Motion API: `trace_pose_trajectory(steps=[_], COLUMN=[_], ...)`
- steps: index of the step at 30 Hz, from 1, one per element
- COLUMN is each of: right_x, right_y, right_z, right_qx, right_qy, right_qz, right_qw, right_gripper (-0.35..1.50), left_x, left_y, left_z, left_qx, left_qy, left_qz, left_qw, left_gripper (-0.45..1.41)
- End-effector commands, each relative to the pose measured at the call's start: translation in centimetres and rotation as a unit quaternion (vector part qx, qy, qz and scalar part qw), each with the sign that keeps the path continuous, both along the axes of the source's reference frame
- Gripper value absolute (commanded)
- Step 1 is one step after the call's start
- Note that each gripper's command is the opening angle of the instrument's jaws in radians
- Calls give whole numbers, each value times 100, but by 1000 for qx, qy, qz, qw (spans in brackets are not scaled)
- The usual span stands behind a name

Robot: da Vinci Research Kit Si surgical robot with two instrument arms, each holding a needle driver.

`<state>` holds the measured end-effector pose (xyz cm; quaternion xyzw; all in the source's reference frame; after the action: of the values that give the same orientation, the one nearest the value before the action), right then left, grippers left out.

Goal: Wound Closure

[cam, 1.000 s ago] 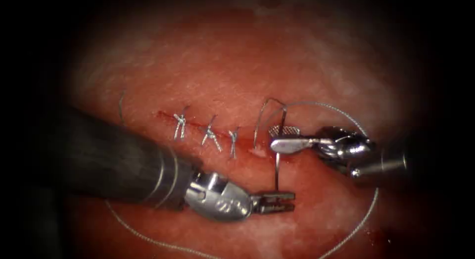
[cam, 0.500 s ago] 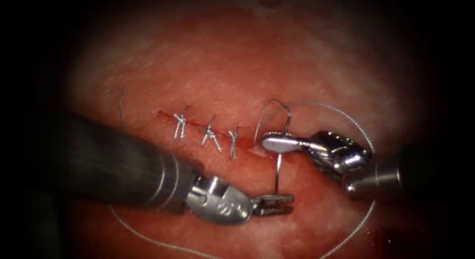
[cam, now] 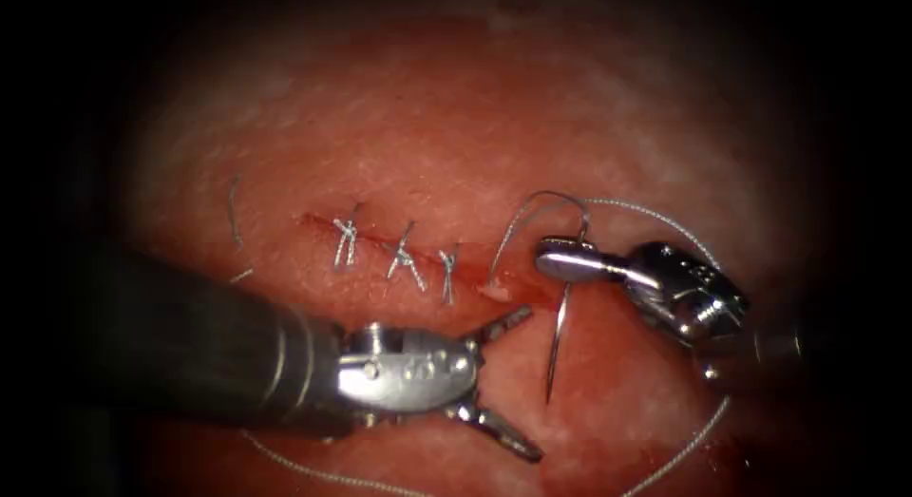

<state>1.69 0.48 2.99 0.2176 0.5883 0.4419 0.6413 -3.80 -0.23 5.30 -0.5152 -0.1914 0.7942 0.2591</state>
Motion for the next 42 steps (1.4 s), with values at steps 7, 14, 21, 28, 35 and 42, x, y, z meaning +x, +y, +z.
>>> trace_pose_trajectory(steps=[7, 14, 21, 28, 35, 42], right_x=[6, 6, 9, 12, 13, 26], right_y=[-7, -6, -7, -9, -9, -14], right_z=[-3, -4, -4, -3, -3, 5], right_qx=[-42, -68, -83, -101, -106, -141], right_qy=[5, 3, 2, -1, -3, -14], right_qz=[5, 5, 0, -4, -4, -13], right_qw=[999, 998, 997, 995, 994, 990], right_gripper=[-35, -35, -35, -35, -35, -35], left_x=[19, 21, 11, 9, 15, 13], left_y=[-2, -7, 13, 31, 31, 39], left_z=[39, 103, 132, 147, 168, 189], left_qx=[56, 63, 47, 34, 41, 48], left_qy=[50, 124, 165, 226, 270, 288], left_qz=[51, 115, 79, 29, 27, 35], left_qw=[996, 984, 982, 973, 962, 956], left_gripper=[-45, -45, -45, -45, -45, -45])
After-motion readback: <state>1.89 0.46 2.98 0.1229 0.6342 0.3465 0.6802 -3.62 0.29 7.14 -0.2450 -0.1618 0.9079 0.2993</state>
